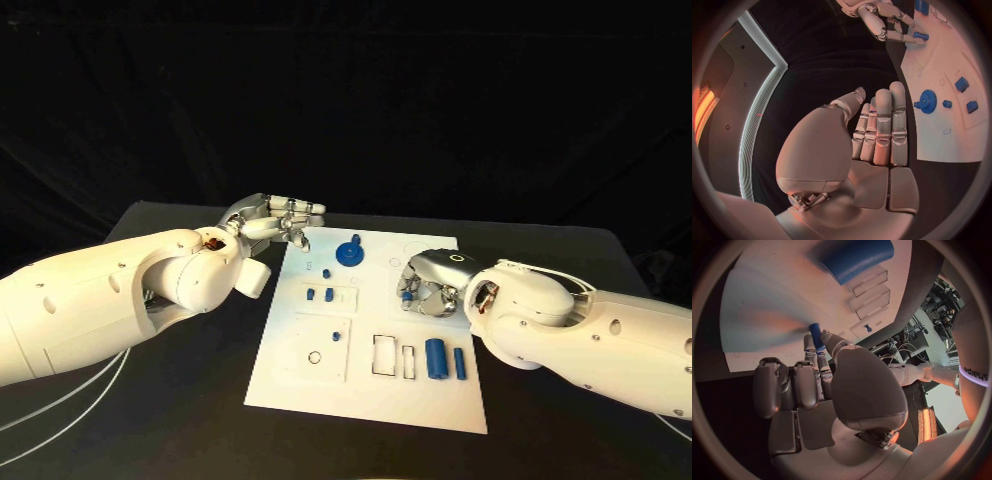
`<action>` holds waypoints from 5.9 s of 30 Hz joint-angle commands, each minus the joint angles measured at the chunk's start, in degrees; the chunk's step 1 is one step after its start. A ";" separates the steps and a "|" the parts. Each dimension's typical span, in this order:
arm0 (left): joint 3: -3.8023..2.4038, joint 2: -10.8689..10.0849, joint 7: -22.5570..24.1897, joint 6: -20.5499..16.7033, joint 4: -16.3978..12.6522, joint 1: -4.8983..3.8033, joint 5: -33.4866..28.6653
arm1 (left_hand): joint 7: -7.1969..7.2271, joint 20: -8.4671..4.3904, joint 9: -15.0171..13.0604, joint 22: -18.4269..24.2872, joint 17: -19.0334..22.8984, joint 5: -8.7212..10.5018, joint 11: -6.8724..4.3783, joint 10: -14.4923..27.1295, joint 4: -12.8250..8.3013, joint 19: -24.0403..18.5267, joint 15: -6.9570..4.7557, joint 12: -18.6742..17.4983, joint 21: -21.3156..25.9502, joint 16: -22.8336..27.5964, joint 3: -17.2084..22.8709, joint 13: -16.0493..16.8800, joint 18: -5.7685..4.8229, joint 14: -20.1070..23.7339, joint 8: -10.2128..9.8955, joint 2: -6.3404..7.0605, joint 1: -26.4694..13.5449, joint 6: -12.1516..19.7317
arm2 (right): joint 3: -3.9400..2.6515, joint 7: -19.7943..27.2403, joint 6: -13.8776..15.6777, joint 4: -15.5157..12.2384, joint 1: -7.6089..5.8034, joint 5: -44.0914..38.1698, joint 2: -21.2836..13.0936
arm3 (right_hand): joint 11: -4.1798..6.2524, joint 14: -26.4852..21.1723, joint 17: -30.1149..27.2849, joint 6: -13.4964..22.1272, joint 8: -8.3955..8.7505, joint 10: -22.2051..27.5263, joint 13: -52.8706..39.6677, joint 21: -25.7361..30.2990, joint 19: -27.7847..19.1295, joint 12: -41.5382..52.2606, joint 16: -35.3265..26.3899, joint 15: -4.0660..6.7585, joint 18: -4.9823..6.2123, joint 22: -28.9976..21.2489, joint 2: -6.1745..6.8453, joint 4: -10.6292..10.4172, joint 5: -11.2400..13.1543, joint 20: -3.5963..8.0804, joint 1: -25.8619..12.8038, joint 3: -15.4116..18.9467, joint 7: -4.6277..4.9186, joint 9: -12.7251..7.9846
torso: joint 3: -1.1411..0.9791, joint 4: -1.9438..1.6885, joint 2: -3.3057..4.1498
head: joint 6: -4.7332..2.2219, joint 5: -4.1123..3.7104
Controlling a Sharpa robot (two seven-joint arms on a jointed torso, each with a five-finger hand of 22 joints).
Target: Assemble the parts on the task board
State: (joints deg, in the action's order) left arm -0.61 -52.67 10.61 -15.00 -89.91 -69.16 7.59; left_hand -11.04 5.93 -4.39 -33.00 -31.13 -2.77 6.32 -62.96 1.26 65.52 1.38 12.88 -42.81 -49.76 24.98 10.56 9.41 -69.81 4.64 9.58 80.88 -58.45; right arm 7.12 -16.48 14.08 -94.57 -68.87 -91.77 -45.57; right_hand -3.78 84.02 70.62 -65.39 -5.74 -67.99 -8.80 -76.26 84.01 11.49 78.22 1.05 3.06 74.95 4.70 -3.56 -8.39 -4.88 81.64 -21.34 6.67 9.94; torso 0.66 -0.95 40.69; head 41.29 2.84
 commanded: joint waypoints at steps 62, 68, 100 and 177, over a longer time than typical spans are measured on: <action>0.00 1.95 0.60 0.78 0.99 0.13 0.13 | 0.14 0.24 0.09 -0.08 0.12 -0.18 0.10 0.66 -0.58 0.08 0.03 0.61 -0.03 -0.38 0.15 -0.09 1.13 0.45 0.42 -0.45 0.25 0.52 | -0.24 5.13 4.71 -1.20 8.42 0.95 12.40 | 0.45 2.33 0.00 -0.08 0.31 -1.39 -0.12 -0.94 0.68 -0.66 0.29 0.14 -0.32 9.88 -0.03 1.91 -1.92 0.16 1.01 -2.19 0.80 0.27 | 0.36 -0.63 0.14 | 1.16 4.45; 0.00 1.93 0.53 0.88 0.98 0.13 0.13 | 0.14 0.24 0.09 -0.08 0.12 -0.18 0.10 0.66 -0.58 0.08 0.03 0.61 -0.03 -0.38 0.15 -0.09 1.13 0.45 0.42 -0.45 0.25 0.52 | -0.24 4.21 3.36 -0.96 8.42 0.15 12.39 | 0.43 2.33 -0.01 -0.09 0.33 -1.41 -0.13 -0.91 0.67 -0.68 0.29 0.12 -0.32 9.88 0.00 1.88 -1.92 0.14 0.87 -2.16 0.81 0.28 | 0.37 -0.71 0.05 | 1.41 4.43; 0.00 1.79 0.17 0.93 1.25 0.11 0.13 | 0.14 0.24 0.09 -0.08 0.12 -0.18 0.10 0.66 -0.58 0.08 0.03 0.61 -0.03 -0.38 0.15 -0.09 1.13 0.45 0.42 -0.45 0.25 0.52 | 0.05 4.52 6.02 -1.10 8.42 0.25 13.54 | -2.15 0.95 -3.84 7.38 2.13 8.58 1.79 7.79 -3.02 -4.38 -2.10 -2.10 1.34 6.81 3.94 0.22 -2.91 -1.84 -4.62 2.15 2.46 -1.58 | 0.62 -1.34 -0.19 | 1.40 3.46; 1.18 -0.20 0.29 2.11 -0.05 0.23 0.05 | 0.14 0.29 0.08 -0.15 0.23 -0.18 0.12 0.84 -0.60 -0.06 0.09 1.12 -0.07 -0.56 -0.12 -0.09 1.11 0.65 0.71 -0.40 0.00 0.60 | 0.91 -17.57 10.03 -15.77 10.66 5.62 -13.24 | 2.95 4.37 11.10 7.34 -11.12 -11.96 -64.65 -9.92 4.65 65.15 7.84 2.00 -2.25 13.99 -0.78 -13.14 -11.06 1.73 -10.55 29.73 -1.44 7.63 | 0.94 0.19 -1.93 | 3.09 -5.15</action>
State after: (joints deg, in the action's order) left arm 0.60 -52.96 10.57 -14.17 -89.77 -68.91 7.62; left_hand -10.84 5.93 -4.37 -33.10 -30.99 -2.77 6.31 -62.55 0.80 65.52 1.47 13.78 -42.81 -50.09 25.11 10.56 9.81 -69.71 4.98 9.35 81.11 -58.25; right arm 8.01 -33.04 25.86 -110.48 -58.32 -85.36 -58.90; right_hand -0.70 83.92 74.93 -58.36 -16.63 -80.05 -73.43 -86.41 84.00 76.78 85.98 3.19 1.25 74.93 3.93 -16.83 -19.28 -2.84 71.48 8.06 5.28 17.53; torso 1.57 -0.73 38.81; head 44.22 -2.29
